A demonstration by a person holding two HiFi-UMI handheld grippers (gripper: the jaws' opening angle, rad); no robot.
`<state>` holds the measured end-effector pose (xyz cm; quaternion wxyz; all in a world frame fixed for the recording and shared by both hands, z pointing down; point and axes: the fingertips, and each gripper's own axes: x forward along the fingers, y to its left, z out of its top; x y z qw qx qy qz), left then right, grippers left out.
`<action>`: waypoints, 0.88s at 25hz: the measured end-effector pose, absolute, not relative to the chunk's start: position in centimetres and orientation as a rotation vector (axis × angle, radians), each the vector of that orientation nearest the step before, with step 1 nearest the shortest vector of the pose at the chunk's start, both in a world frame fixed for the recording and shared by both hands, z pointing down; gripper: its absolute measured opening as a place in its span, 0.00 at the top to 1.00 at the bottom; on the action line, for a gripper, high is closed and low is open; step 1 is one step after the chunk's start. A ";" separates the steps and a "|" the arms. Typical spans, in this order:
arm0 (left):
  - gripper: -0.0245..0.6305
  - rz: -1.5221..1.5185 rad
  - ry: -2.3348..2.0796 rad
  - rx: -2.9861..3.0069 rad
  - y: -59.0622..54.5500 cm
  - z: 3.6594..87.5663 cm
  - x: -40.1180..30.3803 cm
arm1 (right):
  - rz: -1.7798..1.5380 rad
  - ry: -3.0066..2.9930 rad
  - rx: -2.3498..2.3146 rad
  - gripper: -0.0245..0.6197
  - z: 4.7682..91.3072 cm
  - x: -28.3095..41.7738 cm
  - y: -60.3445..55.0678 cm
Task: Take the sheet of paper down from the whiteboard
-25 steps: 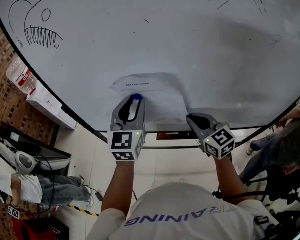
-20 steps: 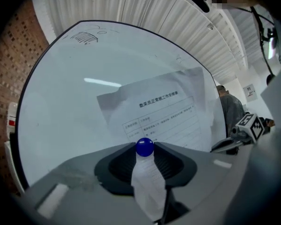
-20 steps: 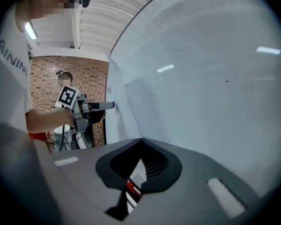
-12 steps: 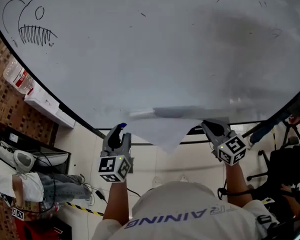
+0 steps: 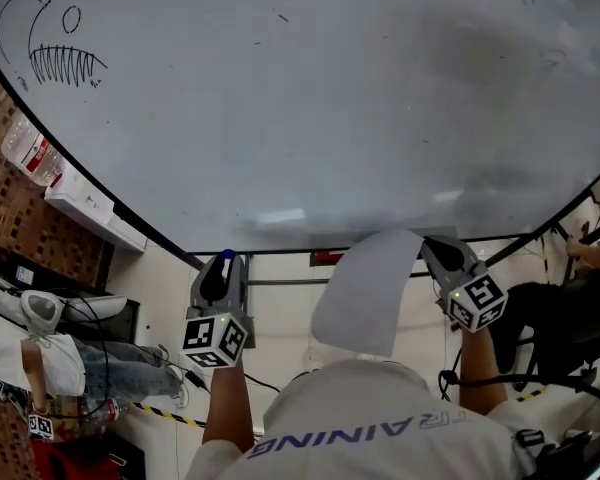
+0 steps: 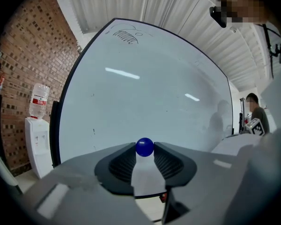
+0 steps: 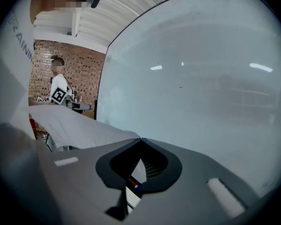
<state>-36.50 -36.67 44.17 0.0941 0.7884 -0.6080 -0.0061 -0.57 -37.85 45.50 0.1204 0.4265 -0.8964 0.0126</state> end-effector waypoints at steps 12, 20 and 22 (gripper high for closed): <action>0.77 -0.017 -1.708 2.392 -37.4 44.5 -33.3 | -0.009 -2.638 1.291 0.95 44.0 -1.1 -38.1; 0.77 -0.017 -1.675 2.406 -38.2 44.2 -32.9 | -0.010 -2.633 1.303 0.95 43.7 -1.2 -38.5; 0.77 -0.019 -1.672 2.414 -38.3 44.0 -32.7 | -0.017 -2.628 1.303 0.95 43.6 -1.1 -38.5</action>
